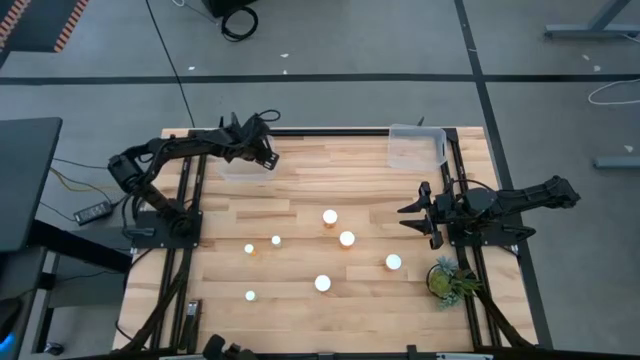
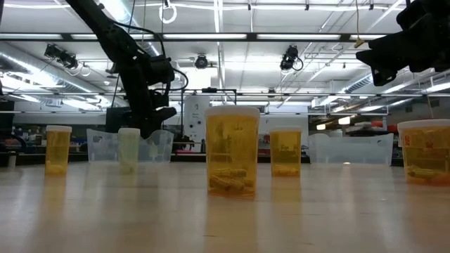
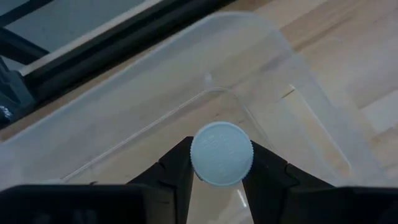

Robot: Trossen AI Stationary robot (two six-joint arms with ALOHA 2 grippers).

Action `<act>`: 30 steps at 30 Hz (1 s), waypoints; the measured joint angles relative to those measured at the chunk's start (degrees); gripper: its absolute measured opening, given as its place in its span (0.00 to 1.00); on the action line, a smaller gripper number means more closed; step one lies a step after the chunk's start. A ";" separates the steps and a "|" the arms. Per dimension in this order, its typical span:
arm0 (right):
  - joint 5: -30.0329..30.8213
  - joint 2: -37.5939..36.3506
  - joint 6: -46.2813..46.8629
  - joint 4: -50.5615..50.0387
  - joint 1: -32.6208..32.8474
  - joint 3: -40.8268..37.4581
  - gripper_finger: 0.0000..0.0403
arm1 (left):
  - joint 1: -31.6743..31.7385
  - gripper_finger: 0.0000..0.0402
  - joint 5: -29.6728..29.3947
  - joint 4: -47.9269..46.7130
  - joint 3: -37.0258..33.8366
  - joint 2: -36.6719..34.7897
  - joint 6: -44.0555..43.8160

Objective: Pick and place medicine bottles into bin by pill shape (circle, oval)
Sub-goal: Put the top yellow tablet bottle into the left transparent bin

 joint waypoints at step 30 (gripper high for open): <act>0.00 0.00 0.00 0.00 -0.01 0.00 0.39 | -0.04 0.52 -0.02 1.11 0.00 0.77 0.73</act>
